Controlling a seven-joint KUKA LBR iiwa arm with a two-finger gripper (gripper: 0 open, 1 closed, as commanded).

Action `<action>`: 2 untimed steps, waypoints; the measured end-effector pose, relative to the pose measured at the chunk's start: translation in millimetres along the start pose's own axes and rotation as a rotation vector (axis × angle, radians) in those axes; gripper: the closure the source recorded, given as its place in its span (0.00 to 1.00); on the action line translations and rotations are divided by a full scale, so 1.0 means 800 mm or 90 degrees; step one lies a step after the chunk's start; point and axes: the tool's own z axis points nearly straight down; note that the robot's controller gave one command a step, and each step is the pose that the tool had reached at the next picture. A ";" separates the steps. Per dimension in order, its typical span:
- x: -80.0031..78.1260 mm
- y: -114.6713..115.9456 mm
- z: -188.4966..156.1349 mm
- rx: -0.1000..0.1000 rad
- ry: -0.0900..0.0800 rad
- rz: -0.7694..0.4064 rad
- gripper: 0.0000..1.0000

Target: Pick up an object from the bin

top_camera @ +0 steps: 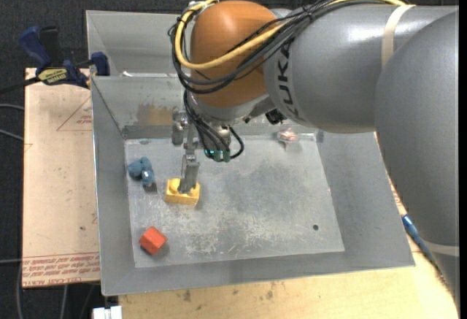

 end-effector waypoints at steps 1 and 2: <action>0.017 -0.047 0.164 0.001 0.000 0.104 0.00; 0.050 -0.024 0.120 -0.001 -0.004 0.085 0.00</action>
Offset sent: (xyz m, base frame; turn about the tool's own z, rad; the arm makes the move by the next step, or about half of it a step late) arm -0.0125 -0.0369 -0.1268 0.1637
